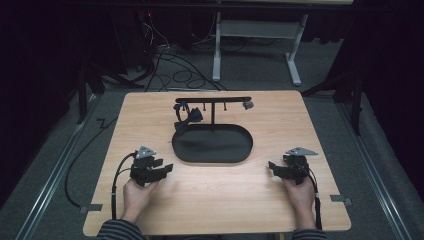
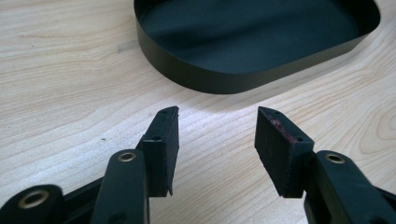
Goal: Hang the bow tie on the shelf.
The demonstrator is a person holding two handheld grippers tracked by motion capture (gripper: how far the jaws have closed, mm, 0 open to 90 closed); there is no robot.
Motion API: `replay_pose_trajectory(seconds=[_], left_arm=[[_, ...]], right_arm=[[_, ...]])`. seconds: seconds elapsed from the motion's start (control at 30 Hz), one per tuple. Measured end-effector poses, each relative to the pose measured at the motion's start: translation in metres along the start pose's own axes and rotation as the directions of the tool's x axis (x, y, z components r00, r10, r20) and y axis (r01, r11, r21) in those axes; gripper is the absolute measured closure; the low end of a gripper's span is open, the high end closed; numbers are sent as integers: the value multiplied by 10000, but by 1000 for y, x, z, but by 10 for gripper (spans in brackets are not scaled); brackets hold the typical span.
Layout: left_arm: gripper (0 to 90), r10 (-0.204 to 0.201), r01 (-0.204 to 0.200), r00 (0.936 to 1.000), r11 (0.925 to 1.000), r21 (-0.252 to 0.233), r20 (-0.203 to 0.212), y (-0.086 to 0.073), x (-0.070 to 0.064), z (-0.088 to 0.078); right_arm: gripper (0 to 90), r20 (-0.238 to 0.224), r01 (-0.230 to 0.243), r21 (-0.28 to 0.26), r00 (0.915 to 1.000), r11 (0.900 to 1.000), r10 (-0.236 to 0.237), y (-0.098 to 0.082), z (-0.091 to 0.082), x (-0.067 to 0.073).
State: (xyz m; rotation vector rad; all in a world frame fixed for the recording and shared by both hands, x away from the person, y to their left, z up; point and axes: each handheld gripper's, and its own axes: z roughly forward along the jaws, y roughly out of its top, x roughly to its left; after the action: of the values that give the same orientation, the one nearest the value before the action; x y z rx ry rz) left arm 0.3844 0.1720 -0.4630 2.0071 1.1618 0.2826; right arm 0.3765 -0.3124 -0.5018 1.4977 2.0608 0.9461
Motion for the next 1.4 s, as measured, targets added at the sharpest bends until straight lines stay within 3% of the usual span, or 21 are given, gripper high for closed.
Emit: replay_pose_trajectory(seconds=[0.87,1.4], left_arm=[[503,-199,195,9996,9996,224,200,-7,-3,20],[503,-31,33,10000,9994,333,-46,-10,-5,27]], right_arm=[[313,3,5,13,10000,10000,-5,0,0,0],[312,-13,-8,-5,10000,10000,8,0,0,0]])
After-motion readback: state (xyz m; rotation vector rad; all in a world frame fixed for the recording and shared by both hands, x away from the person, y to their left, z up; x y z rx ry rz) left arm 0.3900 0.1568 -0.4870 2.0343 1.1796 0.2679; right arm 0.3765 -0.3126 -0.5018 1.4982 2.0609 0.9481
